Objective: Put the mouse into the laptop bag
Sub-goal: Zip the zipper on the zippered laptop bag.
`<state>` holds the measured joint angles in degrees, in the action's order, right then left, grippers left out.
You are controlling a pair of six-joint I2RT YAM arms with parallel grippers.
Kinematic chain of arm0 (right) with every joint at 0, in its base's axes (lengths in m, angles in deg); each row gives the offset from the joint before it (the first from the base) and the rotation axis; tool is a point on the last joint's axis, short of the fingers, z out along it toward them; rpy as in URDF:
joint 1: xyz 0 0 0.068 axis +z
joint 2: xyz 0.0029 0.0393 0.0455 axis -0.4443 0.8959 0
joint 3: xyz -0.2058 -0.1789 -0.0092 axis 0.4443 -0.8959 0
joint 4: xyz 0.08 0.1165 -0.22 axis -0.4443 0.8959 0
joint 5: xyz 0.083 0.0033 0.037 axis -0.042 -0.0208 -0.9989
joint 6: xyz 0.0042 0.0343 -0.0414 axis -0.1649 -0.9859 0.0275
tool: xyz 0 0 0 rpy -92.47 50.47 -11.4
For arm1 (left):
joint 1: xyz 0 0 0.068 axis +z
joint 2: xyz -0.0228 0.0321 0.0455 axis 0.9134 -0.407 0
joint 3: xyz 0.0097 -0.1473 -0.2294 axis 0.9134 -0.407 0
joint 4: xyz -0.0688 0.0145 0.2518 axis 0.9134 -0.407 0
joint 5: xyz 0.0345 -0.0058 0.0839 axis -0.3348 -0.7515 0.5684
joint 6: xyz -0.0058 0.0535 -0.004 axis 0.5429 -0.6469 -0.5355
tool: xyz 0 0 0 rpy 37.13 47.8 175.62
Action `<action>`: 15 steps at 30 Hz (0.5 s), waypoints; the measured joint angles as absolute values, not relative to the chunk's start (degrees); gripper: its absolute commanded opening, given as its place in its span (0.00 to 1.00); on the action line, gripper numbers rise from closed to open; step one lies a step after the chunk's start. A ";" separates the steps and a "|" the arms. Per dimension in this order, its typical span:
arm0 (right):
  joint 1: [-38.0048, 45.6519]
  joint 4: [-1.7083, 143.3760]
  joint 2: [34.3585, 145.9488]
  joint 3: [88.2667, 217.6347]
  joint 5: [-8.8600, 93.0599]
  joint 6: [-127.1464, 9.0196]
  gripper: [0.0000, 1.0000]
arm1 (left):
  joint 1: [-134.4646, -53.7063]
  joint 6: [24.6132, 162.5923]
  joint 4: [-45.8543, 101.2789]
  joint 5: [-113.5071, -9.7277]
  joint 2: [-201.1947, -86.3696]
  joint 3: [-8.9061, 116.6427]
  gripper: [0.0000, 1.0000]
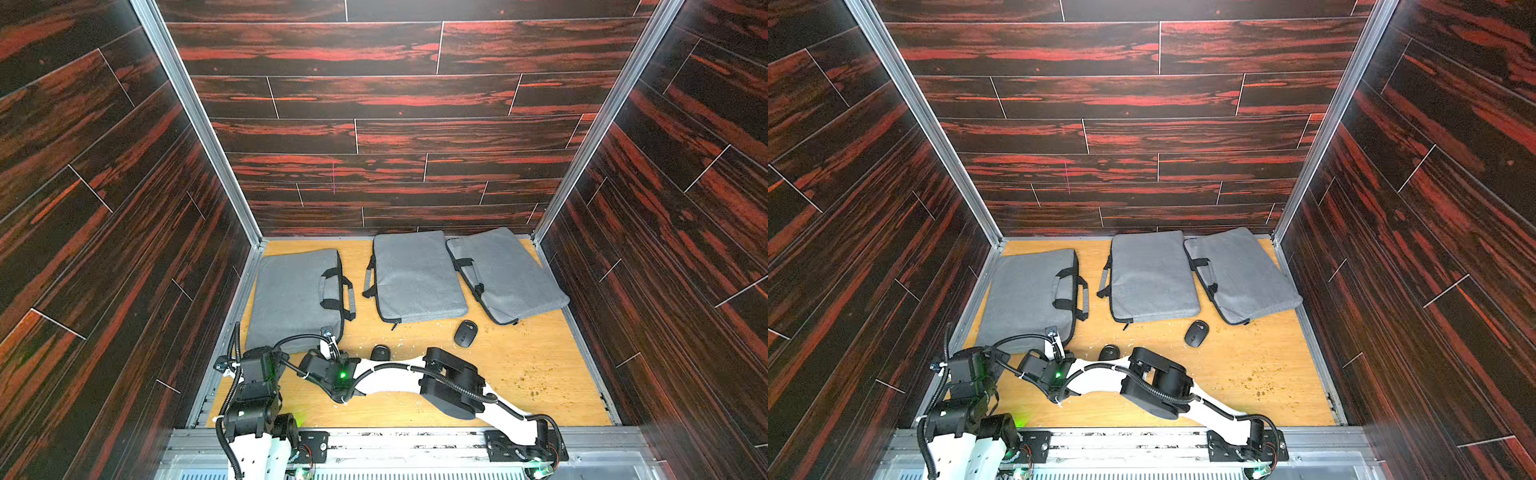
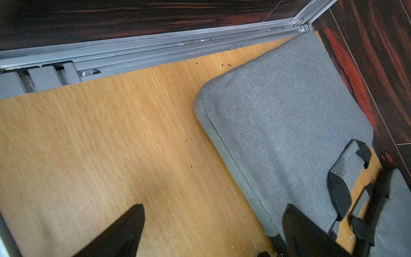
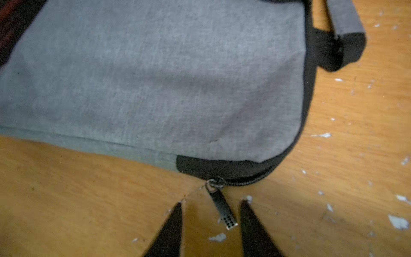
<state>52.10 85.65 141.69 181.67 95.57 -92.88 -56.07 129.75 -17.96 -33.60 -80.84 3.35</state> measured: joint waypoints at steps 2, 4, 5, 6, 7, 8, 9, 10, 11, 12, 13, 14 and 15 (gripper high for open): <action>52.08 86.70 142.28 182.67 95.81 -93.03 0.25 | -56.01 129.75 -17.96 -33.64 -80.84 3.35 1.00; 52.03 87.58 142.72 183.59 96.03 -93.34 0.24 | -55.97 129.72 -17.96 -33.79 -80.82 3.35 1.00; 52.01 88.06 142.82 183.94 96.08 -93.45 0.23 | -55.97 129.75 -17.96 -33.82 -80.80 3.35 1.00; 51.99 88.45 142.98 184.25 96.10 -93.56 0.23 | -55.97 129.75 -17.96 -33.84 -80.80 3.35 1.00; 51.99 88.63 143.13 184.51 96.16 -93.62 0.23 | -55.97 129.75 -17.96 -33.88 -80.80 3.35 1.00; 51.99 88.76 143.24 184.71 96.18 -93.71 0.23 | -55.97 129.72 -17.96 -33.92 -80.80 3.35 1.00; 51.92 88.89 143.33 184.86 96.21 -93.75 0.23 | -55.97 129.72 -17.96 -33.95 -80.80 3.35 1.00; 51.88 88.95 143.37 184.90 96.18 -93.75 0.23 | -55.97 129.72 -17.96 -33.97 -80.80 3.35 1.00; 51.86 89.00 143.39 184.99 96.18 -93.77 0.23 | -55.97 129.72 -17.96 -33.99 -80.80 3.35 1.00; 51.79 89.22 143.44 185.23 96.16 -93.82 0.23 | -55.97 129.72 -17.96 -33.99 -80.80 3.35 1.00; 51.73 89.46 143.52 185.43 96.05 -93.91 0.22 | -55.97 129.72 -17.96 -33.99 -80.80 3.35 1.00; 51.62 89.76 143.72 185.78 95.92 -93.95 0.21 | -55.97 129.75 -17.96 -33.99 -80.80 3.35 1.00; 51.53 89.89 144.03 186.24 95.92 -93.97 0.20 | -55.97 129.72 -17.96 -33.99 -80.80 3.35 1.00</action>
<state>51.53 89.89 144.03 186.24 95.92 -93.97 -55.97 129.72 -17.96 -33.99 -80.80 3.35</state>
